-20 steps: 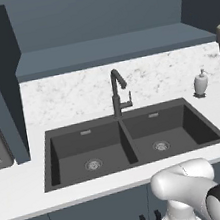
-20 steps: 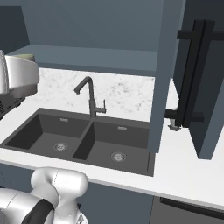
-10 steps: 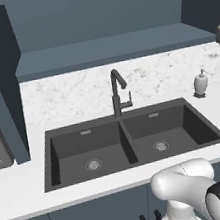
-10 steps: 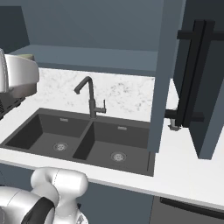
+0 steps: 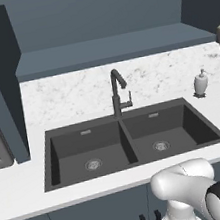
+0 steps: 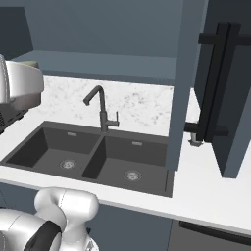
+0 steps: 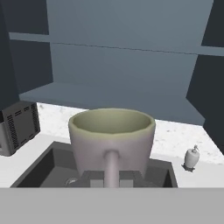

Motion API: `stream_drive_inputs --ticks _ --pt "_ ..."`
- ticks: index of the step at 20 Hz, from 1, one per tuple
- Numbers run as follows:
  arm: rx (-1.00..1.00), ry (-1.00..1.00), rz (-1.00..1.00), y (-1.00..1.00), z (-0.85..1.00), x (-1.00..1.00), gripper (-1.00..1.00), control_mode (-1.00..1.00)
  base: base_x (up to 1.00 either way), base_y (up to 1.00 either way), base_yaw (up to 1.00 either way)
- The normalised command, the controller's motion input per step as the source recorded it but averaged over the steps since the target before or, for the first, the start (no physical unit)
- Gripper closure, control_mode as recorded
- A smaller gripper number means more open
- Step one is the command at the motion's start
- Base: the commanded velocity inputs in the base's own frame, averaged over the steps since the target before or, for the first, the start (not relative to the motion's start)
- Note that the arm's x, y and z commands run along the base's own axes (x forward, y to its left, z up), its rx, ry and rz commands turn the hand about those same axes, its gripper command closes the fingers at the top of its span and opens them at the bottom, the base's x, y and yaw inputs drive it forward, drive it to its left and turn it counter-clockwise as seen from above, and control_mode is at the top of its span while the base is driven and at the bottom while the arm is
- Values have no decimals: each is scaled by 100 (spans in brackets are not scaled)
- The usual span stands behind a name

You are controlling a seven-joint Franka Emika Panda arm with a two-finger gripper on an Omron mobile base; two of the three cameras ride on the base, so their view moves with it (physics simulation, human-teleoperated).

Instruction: Gather all objects into one cabinet and sort the glasses and bowls to opposite sides.

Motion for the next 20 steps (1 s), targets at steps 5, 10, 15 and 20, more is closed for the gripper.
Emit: stream_drive_inputs --ticks 5,10,15,20 --pt "0 0 0 0 0 0 100 100 -44 -34 0" --pt "0 0 0 0 0 0 100 100 -100 -57 -1" --pt "0 0 0 0 0 0 100 100 -100 -31 -2" --pt "0 0 0 0 0 0 100 100 -63 -19 -1"
